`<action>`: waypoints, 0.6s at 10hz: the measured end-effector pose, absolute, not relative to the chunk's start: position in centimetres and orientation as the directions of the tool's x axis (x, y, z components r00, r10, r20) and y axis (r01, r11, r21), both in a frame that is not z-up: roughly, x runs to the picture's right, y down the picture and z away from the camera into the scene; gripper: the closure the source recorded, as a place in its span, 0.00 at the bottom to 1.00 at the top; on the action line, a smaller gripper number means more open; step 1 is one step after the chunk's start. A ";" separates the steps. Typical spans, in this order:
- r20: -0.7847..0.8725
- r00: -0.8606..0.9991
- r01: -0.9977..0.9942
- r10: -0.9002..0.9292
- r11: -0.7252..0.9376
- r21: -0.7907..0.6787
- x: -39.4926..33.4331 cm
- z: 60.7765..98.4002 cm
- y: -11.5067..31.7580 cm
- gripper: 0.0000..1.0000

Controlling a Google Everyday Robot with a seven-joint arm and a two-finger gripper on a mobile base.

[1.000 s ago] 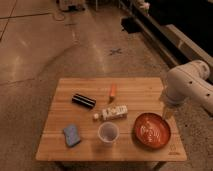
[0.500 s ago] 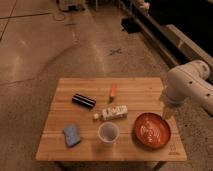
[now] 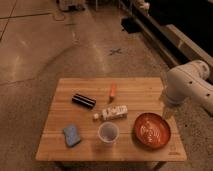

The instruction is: Place the pepper in the ceramic bowl

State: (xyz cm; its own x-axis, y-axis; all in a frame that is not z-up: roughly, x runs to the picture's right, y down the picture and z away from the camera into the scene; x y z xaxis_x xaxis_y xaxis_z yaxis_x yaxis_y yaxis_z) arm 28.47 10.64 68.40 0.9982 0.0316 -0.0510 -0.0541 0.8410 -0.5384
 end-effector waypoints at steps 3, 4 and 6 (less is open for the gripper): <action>-0.033 0.999 0.003 -0.023 0.847 -0.532 27.0 69.1 9.9 0.35; -0.022 0.998 0.036 -0.056 0.849 -0.528 25.8 69.6 9.5 0.35; -0.001 0.994 0.092 -0.109 0.849 -0.520 23.0 70.4 8.6 0.35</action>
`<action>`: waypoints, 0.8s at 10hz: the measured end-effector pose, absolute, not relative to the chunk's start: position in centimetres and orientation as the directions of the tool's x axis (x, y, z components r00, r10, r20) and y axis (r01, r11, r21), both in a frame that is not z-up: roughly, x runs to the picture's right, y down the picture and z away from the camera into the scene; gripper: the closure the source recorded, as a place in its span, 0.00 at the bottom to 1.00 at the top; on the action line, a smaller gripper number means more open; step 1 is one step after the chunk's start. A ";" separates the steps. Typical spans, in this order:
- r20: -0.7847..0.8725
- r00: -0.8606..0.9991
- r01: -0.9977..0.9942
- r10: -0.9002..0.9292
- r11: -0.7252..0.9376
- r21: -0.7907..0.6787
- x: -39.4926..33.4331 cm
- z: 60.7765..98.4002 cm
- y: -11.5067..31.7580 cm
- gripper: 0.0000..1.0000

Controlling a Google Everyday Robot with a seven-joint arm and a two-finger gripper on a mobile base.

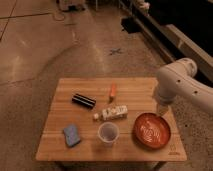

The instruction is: Place the pepper in the ceramic bowl

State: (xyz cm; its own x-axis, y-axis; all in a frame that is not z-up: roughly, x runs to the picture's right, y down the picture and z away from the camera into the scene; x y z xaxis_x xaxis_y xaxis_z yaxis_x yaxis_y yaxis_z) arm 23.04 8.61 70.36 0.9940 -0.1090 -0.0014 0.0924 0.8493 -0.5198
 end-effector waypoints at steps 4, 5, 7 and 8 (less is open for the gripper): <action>0.040 0.973 0.216 -0.226 0.840 -0.497 20.4 73.0 6.8 0.35; 0.043 0.969 0.232 -0.242 0.839 -0.493 20.1 73.3 6.7 0.35; 0.060 0.955 0.284 -0.292 0.831 -0.478 18.7 75.0 5.5 0.35; 0.060 0.950 0.297 -0.306 0.828 -0.476 18.9 75.4 5.3 0.35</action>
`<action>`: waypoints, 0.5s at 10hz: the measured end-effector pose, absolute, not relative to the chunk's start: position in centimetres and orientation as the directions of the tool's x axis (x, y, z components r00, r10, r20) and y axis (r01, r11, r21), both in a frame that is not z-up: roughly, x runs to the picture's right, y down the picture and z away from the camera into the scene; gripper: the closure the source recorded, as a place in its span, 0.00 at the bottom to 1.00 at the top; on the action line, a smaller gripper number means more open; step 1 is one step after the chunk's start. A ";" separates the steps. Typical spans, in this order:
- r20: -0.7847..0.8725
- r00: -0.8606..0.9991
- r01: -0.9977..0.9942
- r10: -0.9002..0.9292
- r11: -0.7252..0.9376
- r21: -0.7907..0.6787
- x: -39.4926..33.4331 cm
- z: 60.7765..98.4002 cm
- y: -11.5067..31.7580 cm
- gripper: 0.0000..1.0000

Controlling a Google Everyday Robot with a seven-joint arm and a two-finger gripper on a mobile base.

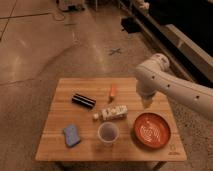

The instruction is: Place the pepper in the ceramic bowl

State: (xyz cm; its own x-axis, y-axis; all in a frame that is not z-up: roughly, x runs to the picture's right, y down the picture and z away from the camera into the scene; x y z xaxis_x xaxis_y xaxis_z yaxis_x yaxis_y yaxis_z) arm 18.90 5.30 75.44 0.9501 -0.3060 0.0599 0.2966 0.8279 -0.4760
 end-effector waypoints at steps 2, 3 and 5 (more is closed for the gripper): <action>0.066 0.940 0.326 -0.336 0.821 -0.468 18.2 77.2 4.4 0.35; 0.075 0.933 0.345 -0.352 0.817 -0.463 17.3 78.1 3.9 0.35; 0.083 0.922 0.373 -0.379 0.806 -0.460 16.3 79.8 3.0 0.35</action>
